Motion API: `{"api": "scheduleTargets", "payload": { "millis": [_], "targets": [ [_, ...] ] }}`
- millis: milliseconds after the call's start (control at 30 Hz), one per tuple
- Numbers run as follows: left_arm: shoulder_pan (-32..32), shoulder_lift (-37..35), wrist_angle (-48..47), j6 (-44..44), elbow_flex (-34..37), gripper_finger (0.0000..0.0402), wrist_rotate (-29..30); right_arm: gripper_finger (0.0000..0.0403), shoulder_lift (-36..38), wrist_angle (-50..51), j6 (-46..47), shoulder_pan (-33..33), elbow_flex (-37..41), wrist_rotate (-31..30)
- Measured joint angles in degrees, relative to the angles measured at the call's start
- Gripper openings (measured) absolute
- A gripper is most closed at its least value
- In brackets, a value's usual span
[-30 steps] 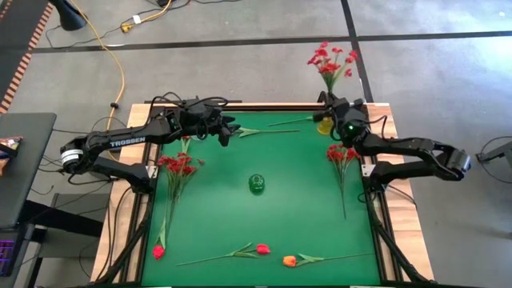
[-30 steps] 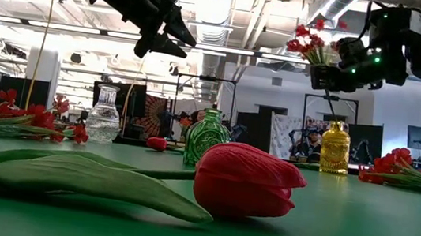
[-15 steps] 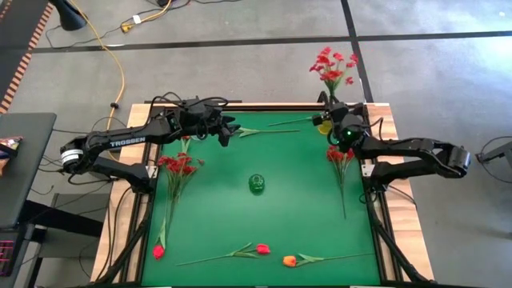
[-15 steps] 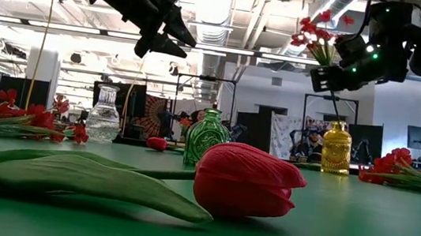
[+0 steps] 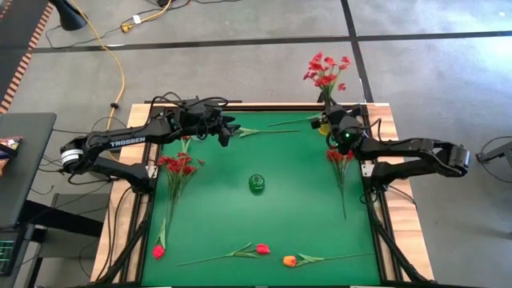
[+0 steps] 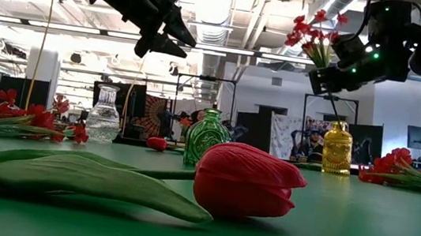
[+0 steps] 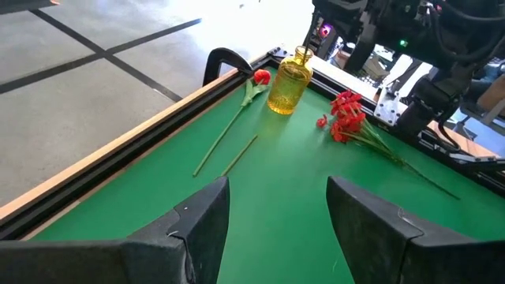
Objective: Sort flowers into vase by color
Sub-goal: Put the top red flowers into the yellow vase, then put the right red flowers into the yellow vase
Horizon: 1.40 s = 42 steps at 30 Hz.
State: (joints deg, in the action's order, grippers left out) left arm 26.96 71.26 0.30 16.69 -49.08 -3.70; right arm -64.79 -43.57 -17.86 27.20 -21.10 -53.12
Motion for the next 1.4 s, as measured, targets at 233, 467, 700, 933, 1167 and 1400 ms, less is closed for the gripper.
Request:
{"api": "scheduleTargets", "payload": {
  "millis": [233, 467, 700, 933, 1167, 1400],
  "targets": [
    [0.02, 0.00, 0.00, 0.12, 0.00, 0.0200, -0.33, 0.0169, 0.00, -0.02, -2.20, -1.34, 0.00, -7.64],
    [0.01, 0.00, 0.00, 0.26, 0.00, 0.0200, -0.35, 0.0219, 0.00, -0.09, -6.61, -4.48, -0.02, -13.94],
    [0.01, 0.00, 0.00, 0.20, 0.00, 0.0200, -0.31, 0.0220, 0.04, -0.10, -8.16, -8.31, -0.02, -19.65],
    [0.01, 0.00, 0.02, 0.13, 0.00, 0.0200, -0.26, 0.0220, 2.60, 3.22, -8.24, -9.90, -1.37, -20.59],
    [0.02, 0.00, 0.02, 0.22, 0.00, 0.0200, -0.34, 0.0220, 4.85, 24.18, -2.29, -10.46, -8.59, -19.94],
    [-0.04, 0.00, 0.02, 0.28, 0.00, 0.0200, -0.54, 0.0220, 5.62, 58.20, 19.93, -10.18, -17.51, -7.81]
  ]
}}
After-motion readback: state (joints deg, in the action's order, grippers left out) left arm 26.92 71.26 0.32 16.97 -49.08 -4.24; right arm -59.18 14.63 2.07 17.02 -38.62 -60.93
